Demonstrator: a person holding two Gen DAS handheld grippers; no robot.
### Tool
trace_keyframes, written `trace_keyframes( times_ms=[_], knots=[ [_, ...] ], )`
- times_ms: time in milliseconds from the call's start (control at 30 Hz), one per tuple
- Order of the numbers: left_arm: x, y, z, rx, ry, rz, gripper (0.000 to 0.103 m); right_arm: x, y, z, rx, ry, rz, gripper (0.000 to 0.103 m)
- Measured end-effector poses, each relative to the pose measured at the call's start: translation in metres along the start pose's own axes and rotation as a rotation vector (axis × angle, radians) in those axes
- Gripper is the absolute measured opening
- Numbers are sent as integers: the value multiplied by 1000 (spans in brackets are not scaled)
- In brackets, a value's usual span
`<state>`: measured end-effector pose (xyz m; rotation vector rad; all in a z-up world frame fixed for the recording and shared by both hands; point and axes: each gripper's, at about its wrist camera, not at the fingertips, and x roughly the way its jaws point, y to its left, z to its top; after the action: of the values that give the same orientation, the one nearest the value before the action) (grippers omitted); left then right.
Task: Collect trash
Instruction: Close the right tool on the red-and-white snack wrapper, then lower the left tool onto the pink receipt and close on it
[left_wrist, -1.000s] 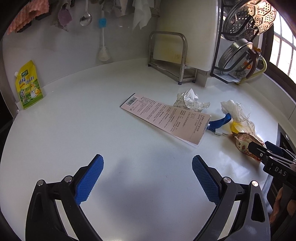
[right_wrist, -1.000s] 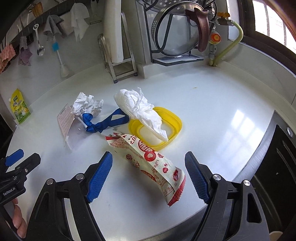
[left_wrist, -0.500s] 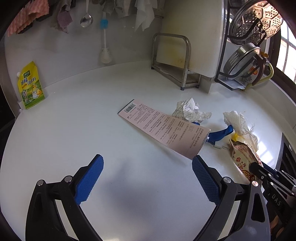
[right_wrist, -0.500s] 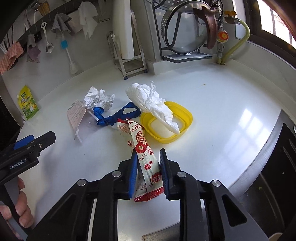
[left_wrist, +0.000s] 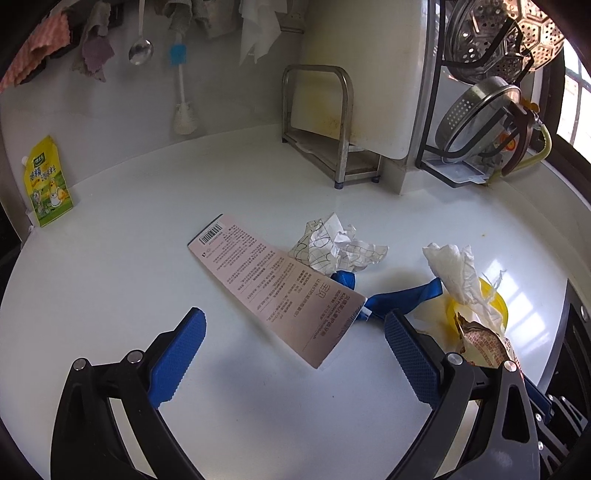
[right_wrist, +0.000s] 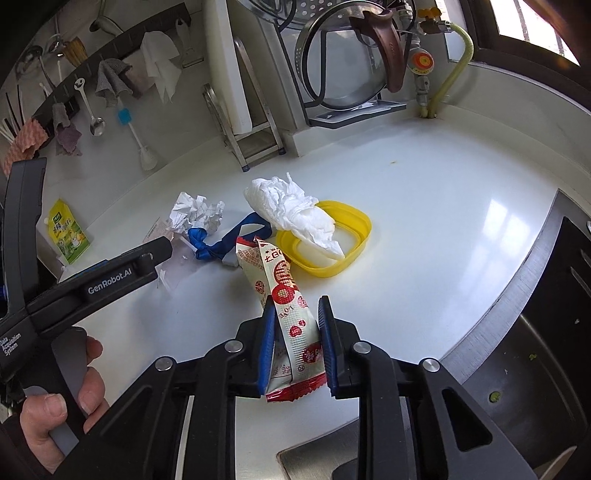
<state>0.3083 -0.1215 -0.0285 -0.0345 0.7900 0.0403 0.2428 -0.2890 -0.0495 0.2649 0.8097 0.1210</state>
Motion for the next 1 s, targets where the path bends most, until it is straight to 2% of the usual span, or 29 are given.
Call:
trace_keyframes(
  times_ms=[233, 367, 633, 833, 1000],
  knots=[
    [26, -5, 10, -4, 44, 87, 96, -1, -6, 2, 33, 1, 23, 22],
    [29, 6, 3, -27, 77, 83, 96, 0, -5, 2, 31, 4, 32, 22],
    [21, 44, -15, -41, 109, 110, 96, -1, -3, 2, 24, 5, 47, 22],
    [7, 81, -19, -54, 89, 158, 95, -2, -3, 2, 19, 4, 60, 22],
    [-11, 105, -26, -58, 74, 168, 95, -1, -4, 1, 22, 5, 69, 22]
  ],
)
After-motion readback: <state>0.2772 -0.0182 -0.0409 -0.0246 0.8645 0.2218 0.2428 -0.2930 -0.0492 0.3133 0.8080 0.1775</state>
